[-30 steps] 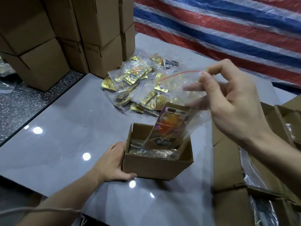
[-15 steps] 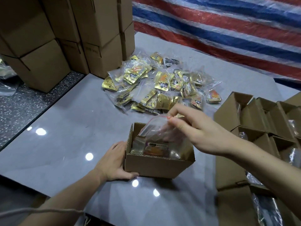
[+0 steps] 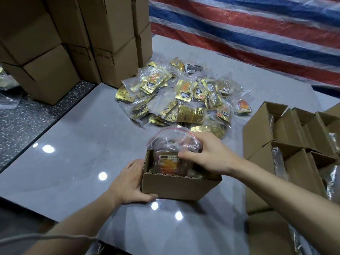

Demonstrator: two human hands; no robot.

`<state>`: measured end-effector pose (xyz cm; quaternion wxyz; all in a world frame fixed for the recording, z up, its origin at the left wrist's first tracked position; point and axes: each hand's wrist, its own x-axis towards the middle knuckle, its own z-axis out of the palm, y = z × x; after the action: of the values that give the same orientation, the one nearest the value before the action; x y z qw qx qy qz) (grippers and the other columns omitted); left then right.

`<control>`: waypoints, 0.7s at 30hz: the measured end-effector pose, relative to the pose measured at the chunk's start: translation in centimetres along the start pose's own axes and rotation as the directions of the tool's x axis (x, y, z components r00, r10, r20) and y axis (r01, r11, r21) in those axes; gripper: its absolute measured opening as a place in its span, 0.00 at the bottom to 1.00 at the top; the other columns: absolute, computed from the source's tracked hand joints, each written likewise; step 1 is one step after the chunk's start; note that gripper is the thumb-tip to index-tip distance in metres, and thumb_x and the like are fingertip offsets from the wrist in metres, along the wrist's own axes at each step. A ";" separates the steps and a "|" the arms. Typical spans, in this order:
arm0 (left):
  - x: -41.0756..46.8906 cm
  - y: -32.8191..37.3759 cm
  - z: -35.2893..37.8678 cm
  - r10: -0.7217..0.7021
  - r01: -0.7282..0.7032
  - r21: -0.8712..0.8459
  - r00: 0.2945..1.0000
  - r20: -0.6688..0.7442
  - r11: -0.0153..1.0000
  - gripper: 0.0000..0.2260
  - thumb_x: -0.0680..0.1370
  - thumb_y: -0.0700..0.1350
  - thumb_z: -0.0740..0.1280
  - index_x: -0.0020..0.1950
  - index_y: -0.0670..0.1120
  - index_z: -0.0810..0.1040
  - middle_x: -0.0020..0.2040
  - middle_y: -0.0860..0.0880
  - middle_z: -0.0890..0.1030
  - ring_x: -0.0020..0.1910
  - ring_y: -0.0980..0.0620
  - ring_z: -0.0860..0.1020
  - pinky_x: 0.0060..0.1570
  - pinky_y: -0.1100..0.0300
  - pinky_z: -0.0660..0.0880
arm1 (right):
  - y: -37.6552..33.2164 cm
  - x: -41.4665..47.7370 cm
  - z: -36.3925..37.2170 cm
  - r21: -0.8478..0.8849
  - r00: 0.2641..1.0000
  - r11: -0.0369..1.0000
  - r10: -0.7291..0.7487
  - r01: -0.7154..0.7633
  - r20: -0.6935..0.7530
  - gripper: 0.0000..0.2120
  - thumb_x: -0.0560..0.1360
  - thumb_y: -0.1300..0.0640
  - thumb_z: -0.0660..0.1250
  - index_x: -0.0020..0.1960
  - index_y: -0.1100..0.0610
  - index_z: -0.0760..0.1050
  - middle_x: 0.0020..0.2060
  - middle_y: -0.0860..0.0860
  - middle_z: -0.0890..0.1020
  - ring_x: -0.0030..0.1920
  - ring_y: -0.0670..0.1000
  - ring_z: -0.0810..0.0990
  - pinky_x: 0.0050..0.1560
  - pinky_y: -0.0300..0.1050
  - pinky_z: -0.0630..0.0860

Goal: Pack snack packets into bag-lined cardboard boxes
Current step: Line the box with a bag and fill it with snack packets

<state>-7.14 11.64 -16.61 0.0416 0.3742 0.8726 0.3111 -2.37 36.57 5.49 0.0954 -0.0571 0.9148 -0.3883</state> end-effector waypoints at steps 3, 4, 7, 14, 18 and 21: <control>0.0 0.1 0.0 -0.006 0.006 0.012 1.000 0.006 1.000 0.33 0.62 0.73 0.71 0.62 0.59 0.74 0.55 0.61 0.74 0.57 0.66 0.67 0.67 0.72 0.54 | -0.8 0.1 0.1 0.020 0.998 1.000 0.004 -0.005 0.060 0.17 0.78 0.59 0.68 0.45 0.35 0.76 0.41 0.39 0.82 0.45 0.37 0.80 0.45 0.34 0.76; 0.0 0.1 0.0 -0.007 0.007 0.018 1.000 0.010 1.000 0.33 0.62 0.73 0.71 0.62 0.58 0.74 0.55 0.61 0.74 0.58 0.65 0.68 0.67 0.72 0.54 | -1.2 0.1 -0.2 0.023 0.996 1.000 0.013 -0.015 0.085 0.20 0.79 0.58 0.66 0.44 0.31 0.75 0.44 0.39 0.83 0.50 0.38 0.81 0.51 0.38 0.77; 0.0 0.0 -0.1 -0.006 0.006 0.017 1.000 0.025 1.000 0.32 0.63 0.74 0.71 0.61 0.58 0.76 0.55 0.61 0.74 0.58 0.63 0.70 0.67 0.71 0.55 | -1.3 0.0 -1.5 0.057 0.988 0.998 0.032 -0.041 0.150 0.19 0.78 0.56 0.63 0.46 0.29 0.75 0.46 0.33 0.82 0.51 0.37 0.80 0.53 0.32 0.74; 0.1 0.5 0.1 -0.023 0.019 0.071 0.998 0.051 0.997 0.30 0.62 0.76 0.69 0.56 0.59 0.73 0.51 0.65 0.71 0.56 0.61 0.71 0.65 0.69 0.57 | 0.2 -0.3 -0.7 -0.040 0.866 0.979 0.197 -0.202 0.460 0.24 0.84 0.64 0.52 0.62 0.36 0.72 0.69 0.54 0.75 0.68 0.60 0.73 0.71 0.59 0.67; 0.0 0.2 0.0 -0.032 0.031 0.019 0.999 0.031 0.999 0.35 0.63 0.78 0.66 0.61 0.57 0.73 0.55 0.62 0.72 0.58 0.57 0.72 0.65 0.68 0.58 | 0.3 -0.5 0.3 -0.117 0.913 0.990 0.119 -0.079 0.389 0.30 0.81 0.71 0.54 0.74 0.42 0.67 0.71 0.42 0.72 0.71 0.44 0.69 0.74 0.45 0.64; 0.0 0.6 -0.3 -0.031 0.031 -0.017 0.999 0.018 0.999 0.34 0.62 0.74 0.71 0.61 0.56 0.74 0.55 0.61 0.74 0.59 0.58 0.72 0.66 0.70 0.56 | 0.8 -0.6 1.1 -0.315 0.959 0.948 0.130 -0.046 0.251 0.27 0.76 0.68 0.58 0.66 0.41 0.75 0.58 0.46 0.81 0.61 0.52 0.77 0.60 0.49 0.75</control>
<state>-6.82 11.78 -15.98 0.0571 0.3630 0.8752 0.3146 -1.58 36.50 4.21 0.2258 -0.0822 0.9441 -0.2257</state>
